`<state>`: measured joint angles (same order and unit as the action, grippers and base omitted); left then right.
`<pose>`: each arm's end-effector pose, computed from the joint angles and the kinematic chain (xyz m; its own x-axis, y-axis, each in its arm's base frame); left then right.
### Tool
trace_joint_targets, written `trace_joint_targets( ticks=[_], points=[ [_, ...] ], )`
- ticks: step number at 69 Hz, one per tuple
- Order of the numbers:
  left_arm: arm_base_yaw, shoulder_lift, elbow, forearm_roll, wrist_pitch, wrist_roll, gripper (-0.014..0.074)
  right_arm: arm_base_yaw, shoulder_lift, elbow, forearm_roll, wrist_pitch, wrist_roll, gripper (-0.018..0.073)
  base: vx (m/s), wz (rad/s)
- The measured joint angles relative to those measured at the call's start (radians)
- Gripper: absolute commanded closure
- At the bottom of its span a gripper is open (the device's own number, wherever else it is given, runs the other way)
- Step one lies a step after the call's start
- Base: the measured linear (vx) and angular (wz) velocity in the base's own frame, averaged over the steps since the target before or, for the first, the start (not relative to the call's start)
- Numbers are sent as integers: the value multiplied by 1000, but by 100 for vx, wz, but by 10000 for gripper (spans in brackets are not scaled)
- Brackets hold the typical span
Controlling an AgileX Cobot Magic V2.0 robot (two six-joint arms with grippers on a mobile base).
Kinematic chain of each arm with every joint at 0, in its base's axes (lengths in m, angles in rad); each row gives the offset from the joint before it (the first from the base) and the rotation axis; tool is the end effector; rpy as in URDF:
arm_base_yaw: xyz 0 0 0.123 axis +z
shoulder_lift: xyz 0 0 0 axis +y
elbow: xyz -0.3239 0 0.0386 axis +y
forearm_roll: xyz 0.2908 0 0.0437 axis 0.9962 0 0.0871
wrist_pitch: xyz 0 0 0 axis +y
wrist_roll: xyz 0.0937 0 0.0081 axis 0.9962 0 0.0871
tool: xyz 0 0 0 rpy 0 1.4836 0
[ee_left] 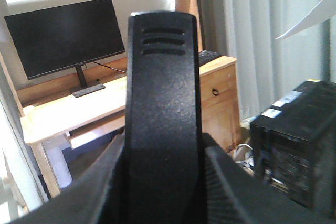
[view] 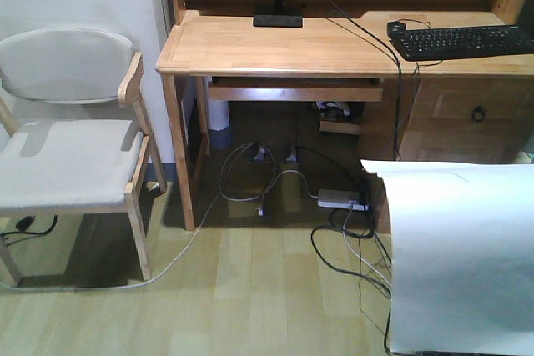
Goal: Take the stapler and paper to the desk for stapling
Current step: 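Drive up to the desk in front of the monitor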
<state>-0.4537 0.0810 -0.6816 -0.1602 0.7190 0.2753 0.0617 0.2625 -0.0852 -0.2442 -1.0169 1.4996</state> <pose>-0.0142 -0.0041 0.3857 0.0595 0.1411 -0.9882 0.5274 0.8361 0.1511 0.0462 0.0222 0.3088 -0.0239 0.9592 -0.2818 -0.8112 0.1461 0.5662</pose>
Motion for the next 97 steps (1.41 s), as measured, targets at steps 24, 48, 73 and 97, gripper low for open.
trace_joint_targets(
  ticks=[24,48,73,97],
  points=[
    [0,0,0,0,0,0,603,0,0,0,0,0,0,565,39,-6],
    [0,0,0,0,0,0,603,0,0,0,0,0,0,565,39,-5],
    [0,0,0,0,0,0,603,0,0,0,0,0,0,565,39,-1],
    [0,0,0,0,0,0,603,0,0,0,0,0,0,565,38,-4]
  ],
)
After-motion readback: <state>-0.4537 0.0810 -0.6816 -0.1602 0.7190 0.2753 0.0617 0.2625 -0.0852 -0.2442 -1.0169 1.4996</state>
